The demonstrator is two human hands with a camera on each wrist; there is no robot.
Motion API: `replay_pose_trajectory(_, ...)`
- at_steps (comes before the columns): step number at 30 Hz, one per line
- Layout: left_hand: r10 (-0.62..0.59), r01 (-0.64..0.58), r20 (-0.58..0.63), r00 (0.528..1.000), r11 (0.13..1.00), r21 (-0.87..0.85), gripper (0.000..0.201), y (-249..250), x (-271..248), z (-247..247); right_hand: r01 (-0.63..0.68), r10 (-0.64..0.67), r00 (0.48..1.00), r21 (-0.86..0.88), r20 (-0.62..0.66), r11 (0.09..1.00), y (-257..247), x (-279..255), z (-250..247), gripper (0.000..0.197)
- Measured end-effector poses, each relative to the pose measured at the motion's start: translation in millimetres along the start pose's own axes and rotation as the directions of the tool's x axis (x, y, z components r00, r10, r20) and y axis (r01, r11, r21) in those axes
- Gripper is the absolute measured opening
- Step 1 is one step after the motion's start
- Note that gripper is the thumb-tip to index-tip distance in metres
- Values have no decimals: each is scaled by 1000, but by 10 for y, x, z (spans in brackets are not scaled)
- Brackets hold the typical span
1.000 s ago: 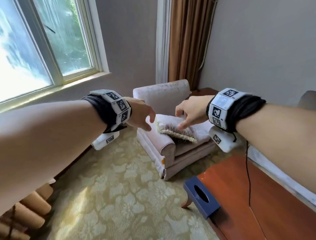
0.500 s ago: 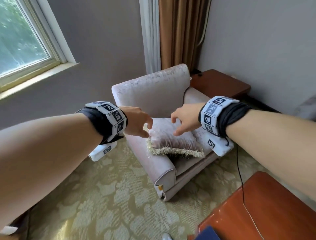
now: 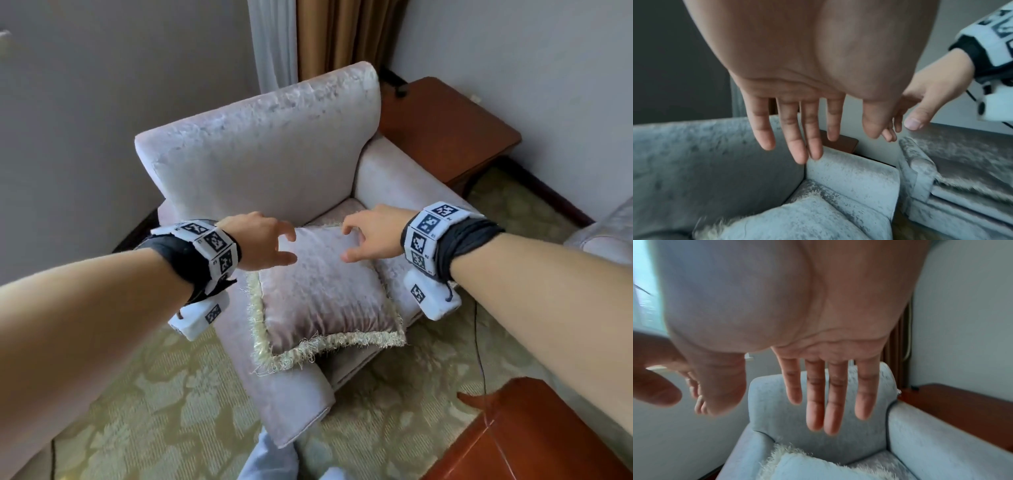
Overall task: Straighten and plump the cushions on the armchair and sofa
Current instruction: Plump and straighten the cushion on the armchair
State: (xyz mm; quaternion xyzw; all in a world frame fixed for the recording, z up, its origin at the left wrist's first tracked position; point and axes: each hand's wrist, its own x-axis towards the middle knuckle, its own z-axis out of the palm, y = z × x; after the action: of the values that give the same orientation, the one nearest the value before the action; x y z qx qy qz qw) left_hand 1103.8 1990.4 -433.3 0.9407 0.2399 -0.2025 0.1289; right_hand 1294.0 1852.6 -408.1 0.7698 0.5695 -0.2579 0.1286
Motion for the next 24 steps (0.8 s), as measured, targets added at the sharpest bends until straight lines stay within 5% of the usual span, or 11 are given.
replay_pose_trajectory(5, -170, 150, -53, 984, 952, -266, 61, -414, 997, 507, -29, 27, 1000, 229, 11, 973, 475, 1061, 259, 70)
replay_pose_trajectory(9, -331, 315, 55, 942, 815, -486, 63, -571, 1593, 986, -54, 61, 998, 413, -4, 909, 894, 1799, 609, 75)
replay_pose_trajectory(17, -633, 658, 351, 691, 348, -668, 104, -725, 2450, 2121, -242, 152, 970, 718, 189, 653, 1879, 3146, 2078, 86)
replay_pose_trajectory(24, -776, 783, 308, 550, 351, -513, 110, -472, 2780, 2467, -258, 166, 966, 758, 198, 600, 2319, 3651, 2973, 94)
